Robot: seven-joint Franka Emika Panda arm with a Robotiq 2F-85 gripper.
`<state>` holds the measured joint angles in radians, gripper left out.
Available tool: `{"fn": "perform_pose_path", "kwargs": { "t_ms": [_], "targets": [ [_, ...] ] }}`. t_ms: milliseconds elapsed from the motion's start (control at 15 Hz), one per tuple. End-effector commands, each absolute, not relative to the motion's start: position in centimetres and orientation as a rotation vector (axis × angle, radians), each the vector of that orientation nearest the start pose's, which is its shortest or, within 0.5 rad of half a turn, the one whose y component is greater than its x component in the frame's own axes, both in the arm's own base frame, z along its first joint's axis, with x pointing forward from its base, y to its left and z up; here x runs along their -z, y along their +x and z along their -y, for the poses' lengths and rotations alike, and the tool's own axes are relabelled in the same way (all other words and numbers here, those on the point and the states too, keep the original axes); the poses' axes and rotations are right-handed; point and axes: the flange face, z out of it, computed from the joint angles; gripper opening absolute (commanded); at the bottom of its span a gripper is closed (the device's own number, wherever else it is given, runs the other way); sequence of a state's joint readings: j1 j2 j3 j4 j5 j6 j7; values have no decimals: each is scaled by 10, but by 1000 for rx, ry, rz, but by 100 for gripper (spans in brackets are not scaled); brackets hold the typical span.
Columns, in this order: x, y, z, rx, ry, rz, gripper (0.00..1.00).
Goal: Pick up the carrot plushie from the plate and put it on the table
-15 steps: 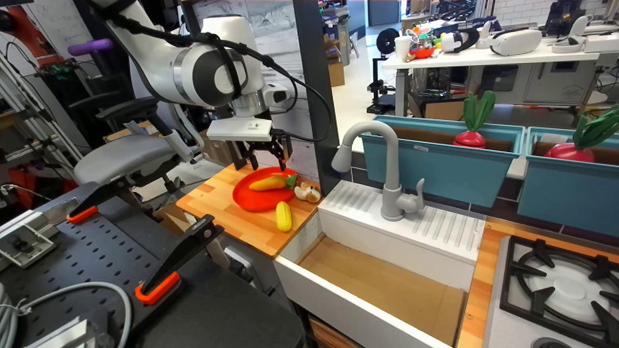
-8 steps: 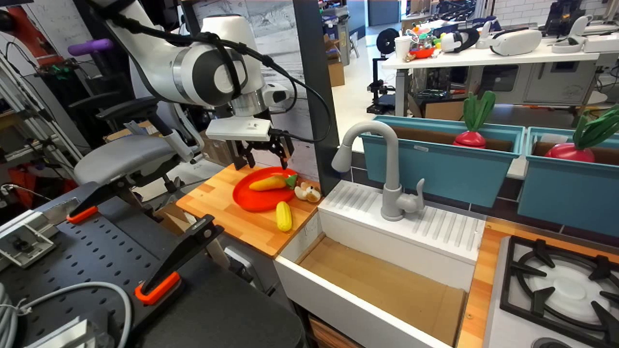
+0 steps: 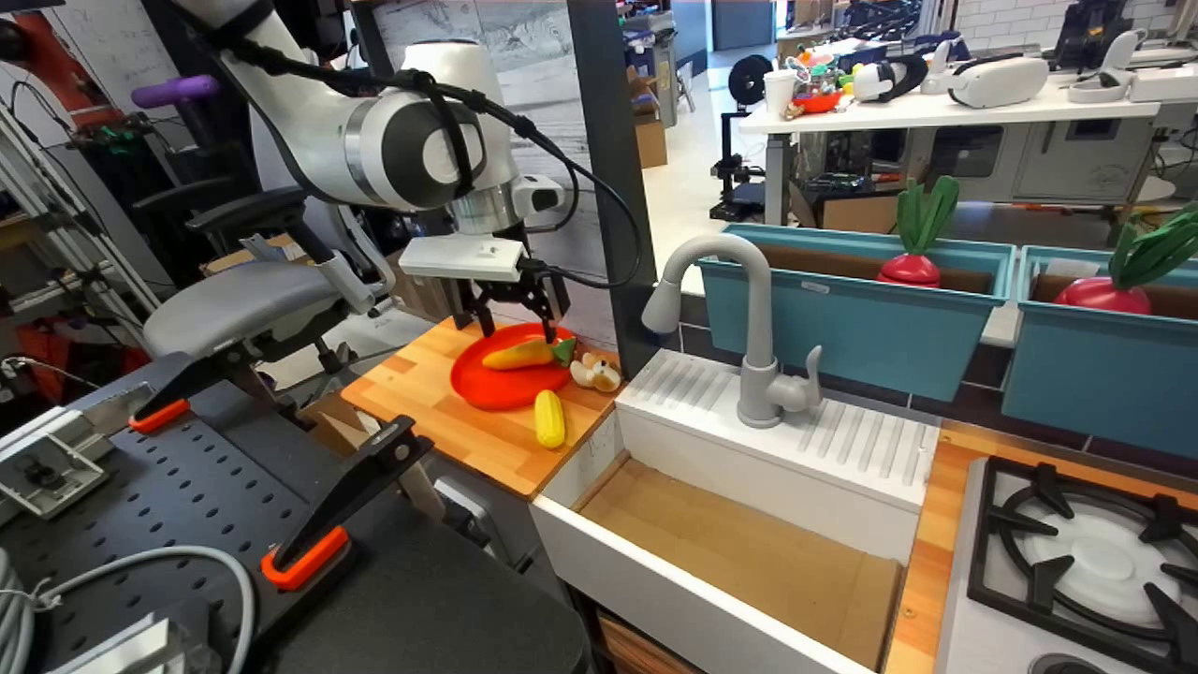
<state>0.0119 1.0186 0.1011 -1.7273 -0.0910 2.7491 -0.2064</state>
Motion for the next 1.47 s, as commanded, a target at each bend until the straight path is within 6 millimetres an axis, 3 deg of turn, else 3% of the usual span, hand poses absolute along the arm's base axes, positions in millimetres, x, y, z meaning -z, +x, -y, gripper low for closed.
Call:
{"fn": "perform_pose_path", "kwargs": {
  "t_ms": [0, 400, 467, 600, 1133, 1200, 1400],
  "targets": [
    [9, 642, -70, -8, -3077, 531, 100],
    [26, 644, -75, 12, -3069, 584, 100],
    [29, 644, -75, 11, -3074, 590, 75],
    [34, 644, -76, 9, -3077, 602, 68],
    [31, 643, -78, 30, -3067, 630, 7],
    [28, 642, -78, 30, -3062, 632, 1],
    [18, 637, -77, 50, -3043, 648, 1]
  ]
}}
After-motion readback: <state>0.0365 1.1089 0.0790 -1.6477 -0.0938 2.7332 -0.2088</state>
